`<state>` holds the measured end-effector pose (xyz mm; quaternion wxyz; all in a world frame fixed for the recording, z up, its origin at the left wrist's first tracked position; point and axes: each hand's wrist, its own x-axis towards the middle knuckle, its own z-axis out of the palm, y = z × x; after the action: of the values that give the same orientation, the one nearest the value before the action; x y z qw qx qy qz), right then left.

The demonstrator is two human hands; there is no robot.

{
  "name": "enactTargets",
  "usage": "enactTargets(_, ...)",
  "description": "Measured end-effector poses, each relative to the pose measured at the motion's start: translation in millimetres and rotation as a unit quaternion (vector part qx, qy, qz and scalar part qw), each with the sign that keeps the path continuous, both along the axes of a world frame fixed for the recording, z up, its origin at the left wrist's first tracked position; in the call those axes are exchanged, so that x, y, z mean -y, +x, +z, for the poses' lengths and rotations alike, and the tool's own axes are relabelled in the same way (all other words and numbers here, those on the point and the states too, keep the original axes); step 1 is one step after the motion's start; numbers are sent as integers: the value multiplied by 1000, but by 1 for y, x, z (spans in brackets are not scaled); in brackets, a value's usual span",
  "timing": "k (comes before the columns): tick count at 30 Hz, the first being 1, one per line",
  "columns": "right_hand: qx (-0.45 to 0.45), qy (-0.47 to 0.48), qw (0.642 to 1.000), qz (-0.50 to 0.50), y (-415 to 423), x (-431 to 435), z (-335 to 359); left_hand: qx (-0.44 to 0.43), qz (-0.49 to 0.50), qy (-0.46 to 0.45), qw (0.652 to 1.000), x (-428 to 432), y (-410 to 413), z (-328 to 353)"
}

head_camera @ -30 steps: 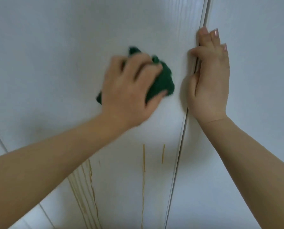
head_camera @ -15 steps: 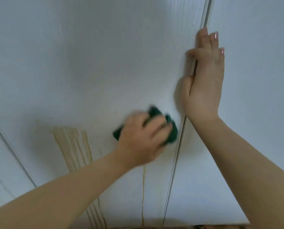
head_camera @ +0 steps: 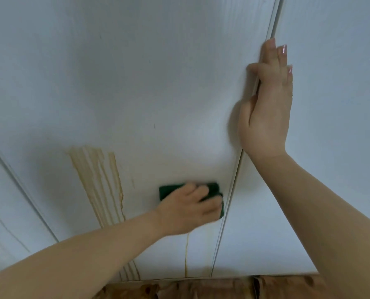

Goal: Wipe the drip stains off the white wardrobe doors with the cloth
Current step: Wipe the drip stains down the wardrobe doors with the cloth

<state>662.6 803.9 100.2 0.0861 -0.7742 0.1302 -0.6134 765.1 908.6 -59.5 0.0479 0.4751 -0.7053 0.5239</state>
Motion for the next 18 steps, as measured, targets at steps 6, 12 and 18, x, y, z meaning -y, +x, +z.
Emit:
enactTargets(6, -22, 9, 1000, -8, -2, -1, -17, -105, 13, -128, 986, -11, 7, 33)
enactTargets(12, 1, 41, 999, -21, 5, -9, -23, 9, 2, 46, 999, 1, -2, -13)
enactTargets(18, -53, 29, 997, -41, 1, -10, -38, -38, 34, 2, 999, -36, 24, -13)
